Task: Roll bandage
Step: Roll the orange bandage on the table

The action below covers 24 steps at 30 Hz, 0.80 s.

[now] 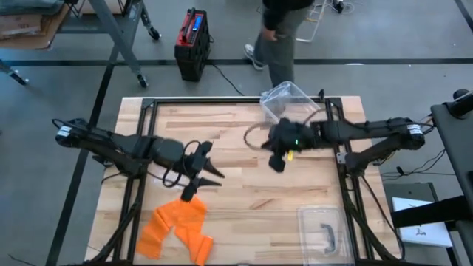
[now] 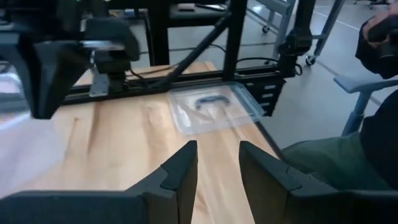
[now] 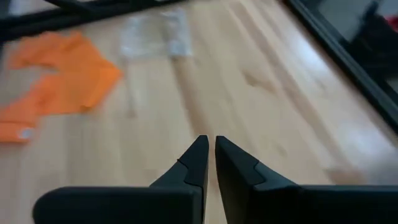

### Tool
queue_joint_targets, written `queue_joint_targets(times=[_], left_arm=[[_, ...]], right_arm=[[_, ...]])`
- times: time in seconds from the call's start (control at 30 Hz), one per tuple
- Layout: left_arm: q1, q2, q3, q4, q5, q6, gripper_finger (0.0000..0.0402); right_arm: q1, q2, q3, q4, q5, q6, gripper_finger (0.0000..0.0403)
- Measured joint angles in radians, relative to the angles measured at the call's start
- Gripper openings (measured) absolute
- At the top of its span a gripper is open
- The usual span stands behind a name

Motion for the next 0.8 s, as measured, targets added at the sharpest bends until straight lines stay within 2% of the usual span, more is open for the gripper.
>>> queue_joint_targets(times=[0.23,0.4,0.6,0.8], left_arm=[[-0.197,0.003,0.000,-0.023,-0.147,-0.152,0.0107],[-0.328,0.032,-0.007,-0.028,-0.264,-0.271,0.0107],[-0.432,0.106,-0.007,-0.027,-0.324,-0.435,0.0106],[-0.472,0.197,-0.007,-0.035,-0.329,-0.604,0.0102]], right_arm=[[0.243,0.061,-0.054,0.249,0.111,0.019,0.0023],[0.373,0.157,-0.069,0.421,0.113,-0.012,0.0028],[0.451,0.286,-0.041,0.541,0.112,0.025,0.0037],[0.468,0.426,0.005,0.568,0.108,0.068,0.0047]])
